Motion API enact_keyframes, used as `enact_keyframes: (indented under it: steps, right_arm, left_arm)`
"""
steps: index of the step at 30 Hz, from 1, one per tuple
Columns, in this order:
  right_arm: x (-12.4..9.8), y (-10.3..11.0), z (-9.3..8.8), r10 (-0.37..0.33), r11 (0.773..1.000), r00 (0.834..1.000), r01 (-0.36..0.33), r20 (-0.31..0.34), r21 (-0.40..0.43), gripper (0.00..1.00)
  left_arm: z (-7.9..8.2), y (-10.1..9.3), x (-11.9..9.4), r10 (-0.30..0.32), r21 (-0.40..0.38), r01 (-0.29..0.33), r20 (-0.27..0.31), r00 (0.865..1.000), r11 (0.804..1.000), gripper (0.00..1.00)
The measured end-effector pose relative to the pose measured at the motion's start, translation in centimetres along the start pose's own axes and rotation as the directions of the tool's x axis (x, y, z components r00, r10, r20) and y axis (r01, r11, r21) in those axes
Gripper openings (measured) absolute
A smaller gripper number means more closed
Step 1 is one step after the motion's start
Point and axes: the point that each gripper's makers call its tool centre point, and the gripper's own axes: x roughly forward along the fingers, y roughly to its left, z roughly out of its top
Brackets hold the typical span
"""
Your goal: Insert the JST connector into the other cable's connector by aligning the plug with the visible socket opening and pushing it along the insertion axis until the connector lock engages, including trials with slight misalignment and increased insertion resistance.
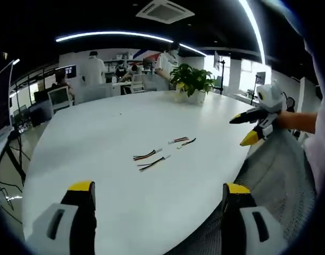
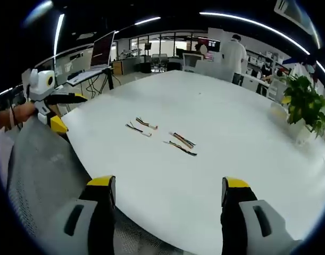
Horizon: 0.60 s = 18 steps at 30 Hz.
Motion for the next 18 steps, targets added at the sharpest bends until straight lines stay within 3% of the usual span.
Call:
enact_keyframes:
  steps: [2,11,15,18]
  right_arm:
    - [0.0,0.1,0.0,0.006,1.0,1.0,-0.006,0.0,0.017,0.81]
    - [0.1,0.2,-0.1,0.006,1.0,1.0,-0.006,-0.003,0.012,0.8]
    - [0.0,0.1,0.0,0.008,0.999,1.0,-0.008,0.002,0.035,0.79]
    - [0.0,0.1,0.0,0.005,0.999,1.0,-0.005,0.006,0.032,0.79]
  left_arm:
    - [-0.1,-0.1,0.0,-0.011,-0.021,0.011,-0.003,1.0,1.0,0.99]
    - [-0.8,-0.9,0.3,-0.029,0.036,0.031,-0.048,0.998,0.999,0.99]
    - [-1.1,-0.6,0.3,-0.002,0.074,0.006,-0.066,0.998,0.997,0.99]
    - [-0.7,-0.3,0.2,0.003,0.045,-0.001,-0.046,0.999,0.999,0.98]
